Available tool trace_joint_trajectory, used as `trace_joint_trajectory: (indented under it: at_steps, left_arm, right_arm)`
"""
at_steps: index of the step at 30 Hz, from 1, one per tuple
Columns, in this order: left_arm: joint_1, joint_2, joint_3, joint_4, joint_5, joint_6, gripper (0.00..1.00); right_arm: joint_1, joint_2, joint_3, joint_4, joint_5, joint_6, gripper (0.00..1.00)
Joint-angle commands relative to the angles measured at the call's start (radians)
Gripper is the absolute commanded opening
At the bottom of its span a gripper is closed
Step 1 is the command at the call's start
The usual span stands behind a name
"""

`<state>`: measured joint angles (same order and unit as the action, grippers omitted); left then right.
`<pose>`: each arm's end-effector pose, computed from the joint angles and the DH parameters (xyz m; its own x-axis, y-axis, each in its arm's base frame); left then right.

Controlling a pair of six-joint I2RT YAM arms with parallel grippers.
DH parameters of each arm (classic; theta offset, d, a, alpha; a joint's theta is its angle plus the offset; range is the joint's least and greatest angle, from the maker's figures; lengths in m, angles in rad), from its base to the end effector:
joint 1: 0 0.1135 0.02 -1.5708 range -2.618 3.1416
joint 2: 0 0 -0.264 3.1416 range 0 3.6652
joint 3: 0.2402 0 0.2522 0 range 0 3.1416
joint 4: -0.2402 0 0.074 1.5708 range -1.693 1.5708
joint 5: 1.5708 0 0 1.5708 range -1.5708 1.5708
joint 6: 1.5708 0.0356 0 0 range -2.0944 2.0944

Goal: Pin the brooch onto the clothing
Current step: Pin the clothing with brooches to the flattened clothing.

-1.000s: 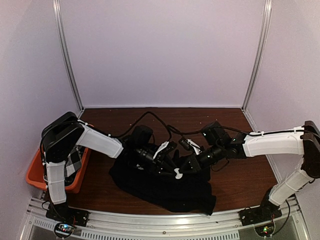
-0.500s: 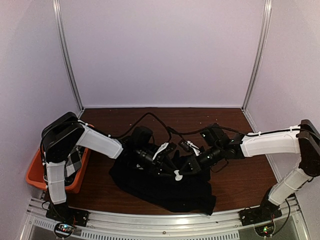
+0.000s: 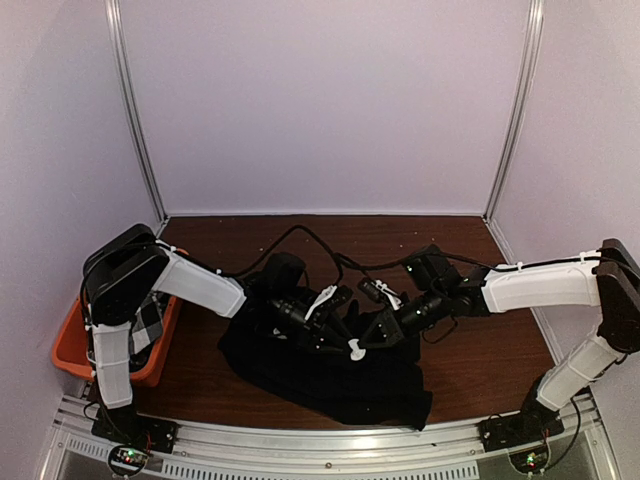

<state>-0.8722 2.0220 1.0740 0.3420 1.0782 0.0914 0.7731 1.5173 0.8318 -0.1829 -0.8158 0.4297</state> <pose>0.2341 -0.3275 0.1354 -0.2892 0.4115 -0.8643 0.8579 -0.2892 -0.4247 0.1945 0.2260 0.1934 -0.8363 -0.4171 -0.3557 -0.5136 0.3693 0.7745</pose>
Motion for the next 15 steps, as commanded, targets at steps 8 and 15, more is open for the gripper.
trace_joint_trajectory:
  at_steps: [8, 15]
  left_arm:
    - [-0.007, 0.02, -0.001, 0.033, 0.022, -0.002, 0.24]
    - [-0.007, 0.022, -0.016, 0.092, 0.012, -0.04, 0.22]
  right_arm:
    - [-0.006, -0.006, -0.009, 0.07, -0.055, 0.022, 0.0]
    - [-0.006, 0.001, -0.02, 0.098, -0.067, 0.04, 0.0]
